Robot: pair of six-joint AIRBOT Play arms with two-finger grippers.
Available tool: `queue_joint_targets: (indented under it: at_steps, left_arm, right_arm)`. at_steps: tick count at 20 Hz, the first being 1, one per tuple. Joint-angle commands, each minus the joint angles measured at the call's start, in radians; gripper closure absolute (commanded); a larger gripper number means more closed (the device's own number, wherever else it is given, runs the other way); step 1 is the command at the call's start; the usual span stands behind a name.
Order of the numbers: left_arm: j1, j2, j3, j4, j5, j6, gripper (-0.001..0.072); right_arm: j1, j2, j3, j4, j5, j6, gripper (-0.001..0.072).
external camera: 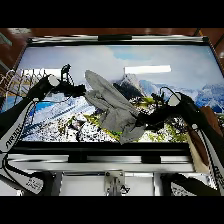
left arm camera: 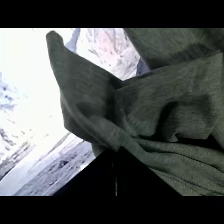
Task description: Fold the shirts.
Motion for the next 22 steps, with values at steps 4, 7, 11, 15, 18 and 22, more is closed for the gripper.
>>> queue_joint_targets:
  at_steps: [4, 7, 11, 15, 18, 22]
  left_arm:
    - [0.000, 0.035, 0.021, 0.000, -0.022, 0.039, 0.0677]
    - [0.000, 0.068, 0.023, 0.000, -0.014, 0.089, 0.0678]
    - [-0.001, 0.189, 0.113, 0.003, -0.013, 0.150, 0.0678]
    - [0.000, 0.383, 0.371, 0.003, 0.035, 0.176, 0.0677]
    - [0.003, 0.539, 0.539, 0.003, 0.145, 0.177, 0.0677]
    - [0.004, 0.724, 0.595, 0.065, 0.177, 0.176, 0.0677]
  right_arm:
    - [0.015, -0.102, 0.000, -0.012, -0.103, 0.063, 0.0431]
    - [0.014, -0.081, 0.029, -0.019, -0.018, -0.018, 0.0656]
    - [0.014, 0.039, 0.253, -0.227, 0.185, -0.113, 0.0657]
    - [0.014, 0.221, 0.645, -0.373, 0.121, -0.159, 0.0657]
    - [0.014, 0.339, 0.876, -0.398, -0.063, -0.153, 0.0657]
    - [0.014, 0.446, 0.970, -0.371, -0.107, -0.133, 0.0657]
